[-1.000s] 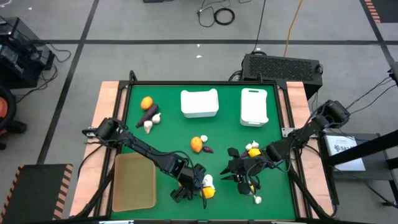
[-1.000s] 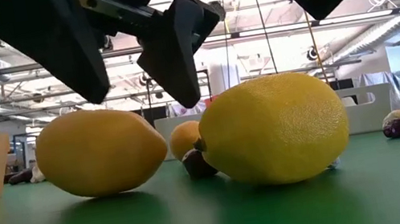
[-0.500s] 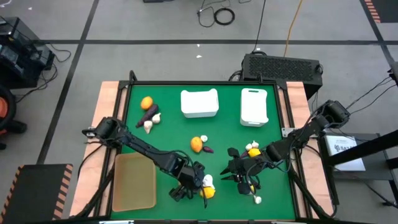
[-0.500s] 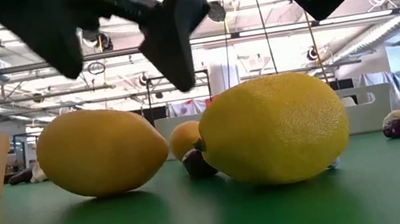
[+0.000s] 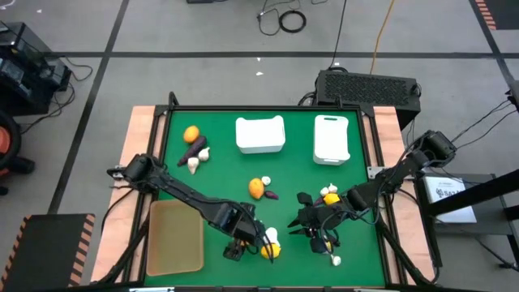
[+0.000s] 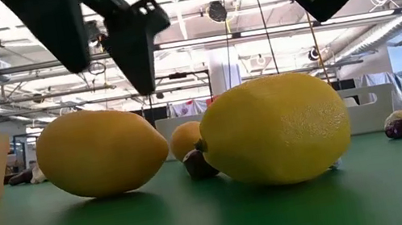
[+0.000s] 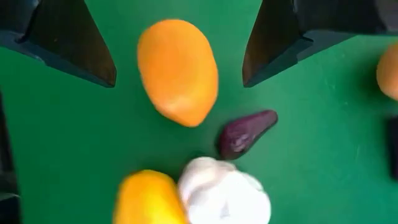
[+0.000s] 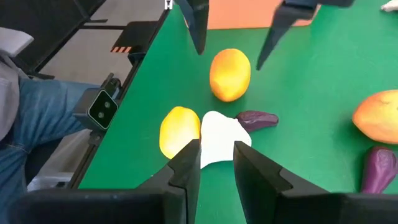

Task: Sort produce into baskets
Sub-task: Put the yellow lemon into the yellow bin

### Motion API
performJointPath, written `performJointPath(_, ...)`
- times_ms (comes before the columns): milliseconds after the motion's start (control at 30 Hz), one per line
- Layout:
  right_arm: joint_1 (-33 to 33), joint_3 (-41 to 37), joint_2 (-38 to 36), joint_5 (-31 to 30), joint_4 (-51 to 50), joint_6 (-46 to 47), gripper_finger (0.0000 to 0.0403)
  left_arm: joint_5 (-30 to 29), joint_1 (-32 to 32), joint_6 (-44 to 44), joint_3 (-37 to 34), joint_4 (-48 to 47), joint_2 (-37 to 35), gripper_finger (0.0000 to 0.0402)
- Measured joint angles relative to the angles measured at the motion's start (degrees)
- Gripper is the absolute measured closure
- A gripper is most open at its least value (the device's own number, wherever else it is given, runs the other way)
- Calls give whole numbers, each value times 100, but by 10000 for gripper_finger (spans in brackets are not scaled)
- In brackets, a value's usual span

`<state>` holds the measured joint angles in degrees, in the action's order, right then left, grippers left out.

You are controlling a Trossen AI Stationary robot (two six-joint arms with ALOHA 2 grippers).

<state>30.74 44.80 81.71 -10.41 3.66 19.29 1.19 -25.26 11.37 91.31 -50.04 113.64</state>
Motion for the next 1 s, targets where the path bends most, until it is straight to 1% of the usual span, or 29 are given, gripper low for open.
performJointPath(100, 0, 0, 0, 2, -42, -2, 316, -5, 2, 312, 2, 5, 131, 45)
performJointPath(233, 0, 0, 0, 2, -48, -1, 316, 2, -2, 436, 0, -20, 348, 45)
performJointPath(400, 0, 0, 0, 2, -65, -2, 316, 112, 0, 446, -2, -43, 610, 45)
performJointPath(700, 0, 0, 0, 0, -107, 0, 316, 122, -1, 425, -2, -109, 798, 47)
performJointPath(800, 0, 0, 0, 1, -103, -2, 316, 100, -4, 350, -2, -105, 790, 64)
performJointPath(1000, 0, 0, 0, -1, -101, 35, 316, 16, -4, 281, -2, -185, 770, 124)
